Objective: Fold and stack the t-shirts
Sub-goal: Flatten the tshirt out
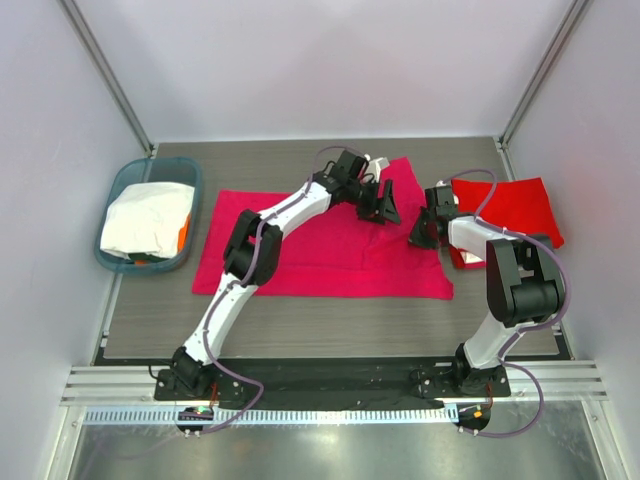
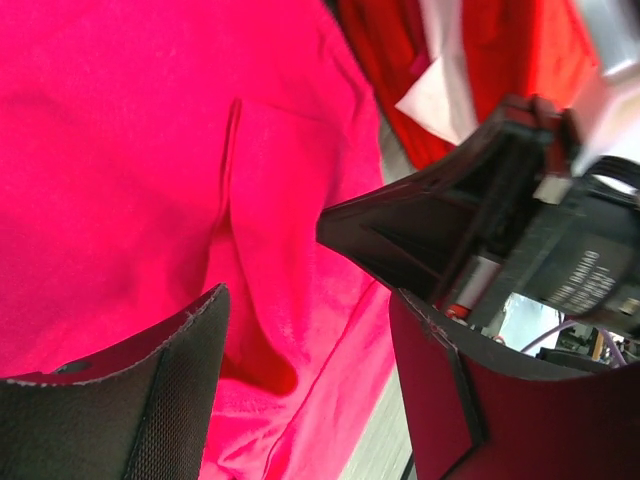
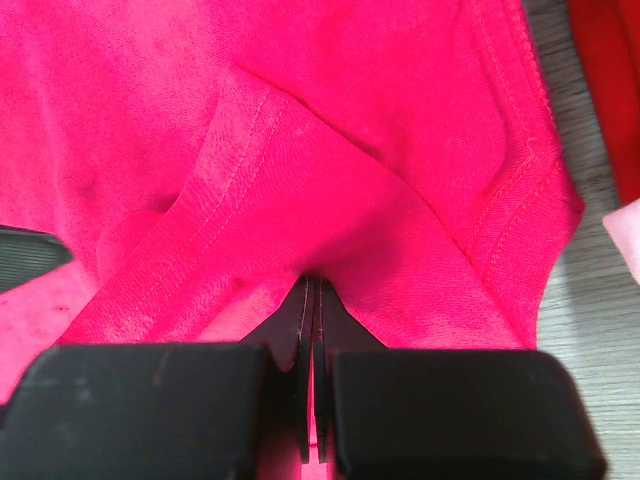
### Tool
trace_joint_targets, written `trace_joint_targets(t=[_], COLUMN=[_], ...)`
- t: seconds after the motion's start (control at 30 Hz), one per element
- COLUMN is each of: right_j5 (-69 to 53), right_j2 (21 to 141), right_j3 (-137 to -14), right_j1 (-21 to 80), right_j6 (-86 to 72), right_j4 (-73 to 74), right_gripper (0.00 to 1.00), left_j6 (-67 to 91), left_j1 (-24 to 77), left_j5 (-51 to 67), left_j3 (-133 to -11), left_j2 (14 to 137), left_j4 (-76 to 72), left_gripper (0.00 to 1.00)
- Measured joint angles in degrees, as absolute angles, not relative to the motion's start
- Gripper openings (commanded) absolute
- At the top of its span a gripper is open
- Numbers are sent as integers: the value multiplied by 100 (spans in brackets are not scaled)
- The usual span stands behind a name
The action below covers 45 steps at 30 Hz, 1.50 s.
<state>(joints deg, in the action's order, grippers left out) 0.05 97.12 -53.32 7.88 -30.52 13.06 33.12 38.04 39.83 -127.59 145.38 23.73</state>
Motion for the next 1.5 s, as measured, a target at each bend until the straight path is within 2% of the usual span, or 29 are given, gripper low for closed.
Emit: trace_joint_targets(t=[0.07, 0.2, 0.67, 0.7, 0.8, 1.5], right_j5=[3, -1, -21, -23, -25, -89], right_j2=[9712, 9712, 9712, 9712, 9710, 9699], right_j3=[-5332, -5323, -5306, -5304, -5299, -5269], right_j1=[775, 775, 764, 764, 764, 746], right_j6=[-3052, -3052, -3052, -3052, -3052, -3057], right_j4=[1304, 1288, 1267, 1264, 1256, 1212], right_gripper=[1, 1, 1, 1, 1, 1], left_j6=[3356, 3411, 3072, 3000, 2781, 1149], left_j1=[3830, 3863, 3929, 3940, 3962, 3964], left_j5=[3946, 3903, 3927, 3948, 3988, 3883], left_j3=[-12759, -12759, -12735, -12735, -12735, -13579], left_j2=[14580, 14602, 14602, 14602, 14599, 14599], left_j4=[2392, 2440, 3221, 3301, 3511, 5234], left_gripper=[65, 55, 41, 35, 30, 27])
